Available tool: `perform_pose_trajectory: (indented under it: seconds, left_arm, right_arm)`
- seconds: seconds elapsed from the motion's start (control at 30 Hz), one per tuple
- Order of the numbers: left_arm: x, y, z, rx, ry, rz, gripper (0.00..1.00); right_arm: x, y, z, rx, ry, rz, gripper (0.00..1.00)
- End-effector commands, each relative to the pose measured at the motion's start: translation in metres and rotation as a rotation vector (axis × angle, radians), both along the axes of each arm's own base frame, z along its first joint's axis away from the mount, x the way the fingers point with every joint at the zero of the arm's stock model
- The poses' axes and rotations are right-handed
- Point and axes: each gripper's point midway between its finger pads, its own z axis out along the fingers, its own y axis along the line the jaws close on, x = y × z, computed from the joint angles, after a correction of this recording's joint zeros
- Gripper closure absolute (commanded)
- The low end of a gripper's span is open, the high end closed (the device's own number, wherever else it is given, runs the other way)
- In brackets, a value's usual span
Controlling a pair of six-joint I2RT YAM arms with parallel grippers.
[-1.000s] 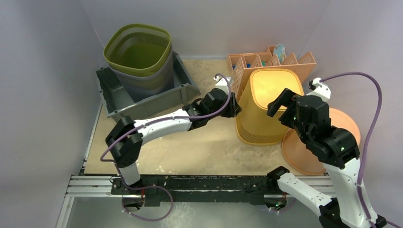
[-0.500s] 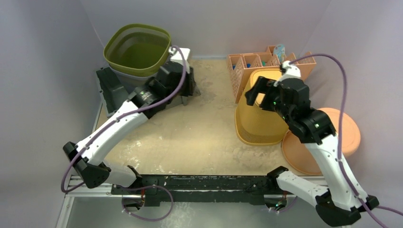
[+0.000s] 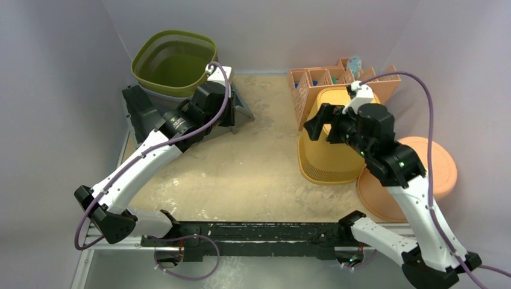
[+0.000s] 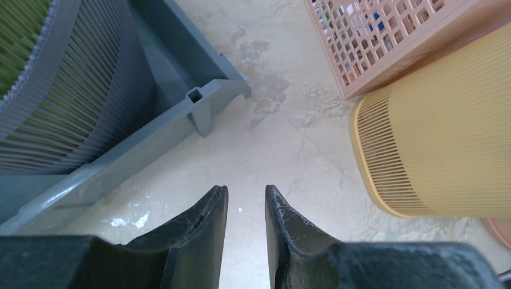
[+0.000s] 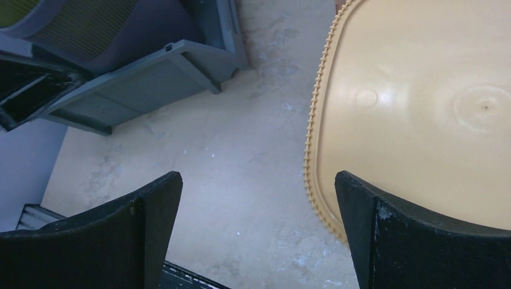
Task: Turn the large container upside down
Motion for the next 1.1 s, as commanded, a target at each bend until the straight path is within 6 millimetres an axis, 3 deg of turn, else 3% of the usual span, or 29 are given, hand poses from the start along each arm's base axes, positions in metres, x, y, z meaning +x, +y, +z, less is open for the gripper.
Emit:
perform_pose_trajectory:
  seconds: [0.0, 0.13, 0.3, 0.37, 0.43, 0.53, 0.67, 0.83, 0.97, 1.07]
  left_arm:
    - [-0.006, 0.011, 0.014, -0.046, -0.037, 0.038, 0.71]
    - [-0.007, 0.014, 0.012, -0.049, -0.042, 0.049, 0.71]
    - [-0.006, 0.016, 0.007, -0.033, -0.036, 0.063, 0.71]
    - [-0.005, 0.016, 0.005, -0.026, -0.030, 0.066, 0.71]
    - [-0.004, 0.015, 0.002, -0.028, -0.027, 0.071, 0.71]
    - [-0.003, 0.013, -0.007, -0.033, -0.015, 0.071, 0.71]
    - [-0.002, 0.011, -0.010, -0.025, -0.003, 0.068, 0.71]
    - [-0.004, 0.016, -0.007, -0.034, -0.026, 0.081, 0.70]
    - [-0.004, 0.016, -0.012, -0.021, -0.017, 0.075, 0.71]
    - [-0.005, 0.016, -0.013, -0.018, -0.015, 0.071, 0.70]
  right_arm:
    - [-0.031, -0.006, 0.022, -0.017, -0.054, 0.092, 0.00]
    - [-0.048, -0.013, -0.014, -0.076, 0.084, 0.101, 0.00]
    - [-0.076, 0.013, -0.029, 0.018, 0.132, 0.277, 0.00]
    - [-0.079, 0.016, -0.046, 0.006, 0.176, 0.299, 0.00]
    - [-0.066, 0.010, -0.069, -0.050, 0.230, 0.243, 0.00]
    - [-0.043, -0.003, -0.085, -0.094, 0.268, 0.096, 0.00]
    - [-0.007, -0.019, -0.084, -0.142, 0.213, -0.079, 0.00]
    - [0.021, -0.024, -0.092, -0.183, 0.203, -0.180, 0.00]
    - [0.035, -0.025, -0.083, -0.178, 0.168, -0.222, 0.00]
    - [0.032, -0.023, -0.085, -0.164, 0.181, -0.214, 0.00]
